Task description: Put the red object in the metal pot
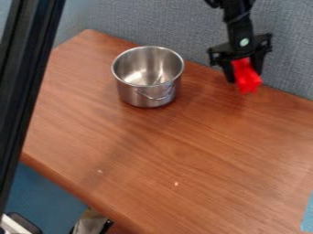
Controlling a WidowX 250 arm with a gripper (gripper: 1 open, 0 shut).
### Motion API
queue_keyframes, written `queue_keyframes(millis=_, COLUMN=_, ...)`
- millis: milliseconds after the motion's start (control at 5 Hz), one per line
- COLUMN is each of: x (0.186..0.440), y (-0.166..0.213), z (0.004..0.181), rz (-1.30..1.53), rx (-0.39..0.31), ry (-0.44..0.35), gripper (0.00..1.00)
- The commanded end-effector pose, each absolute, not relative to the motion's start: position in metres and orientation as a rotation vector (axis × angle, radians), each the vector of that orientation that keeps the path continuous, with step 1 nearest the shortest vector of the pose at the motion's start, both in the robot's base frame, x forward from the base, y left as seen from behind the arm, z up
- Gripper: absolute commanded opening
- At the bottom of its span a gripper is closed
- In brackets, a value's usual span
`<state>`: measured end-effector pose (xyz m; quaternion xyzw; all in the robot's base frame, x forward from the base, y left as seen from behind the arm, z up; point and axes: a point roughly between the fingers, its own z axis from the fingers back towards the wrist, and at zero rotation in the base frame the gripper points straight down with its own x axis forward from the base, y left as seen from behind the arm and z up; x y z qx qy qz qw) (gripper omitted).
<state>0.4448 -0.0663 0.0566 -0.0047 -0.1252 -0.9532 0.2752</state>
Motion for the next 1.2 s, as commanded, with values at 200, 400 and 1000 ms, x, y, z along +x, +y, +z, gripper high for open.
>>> queue_keyframes(millis=200, x=0.452, y=-0.086, z=0.063, rz=-2.679, rx=0.097, ry=-0.288, gripper=0.00)
queue_keyframes(millis=400, x=0.451, y=-0.084, z=0.061, rz=-2.712, rx=0.086, ry=-0.237, gripper=0.00)
queue_keyframes(millis=1000, x=0.452, y=-0.066, z=0.059, rz=-2.588, rx=0.142, ry=-0.122, gripper=0.00)
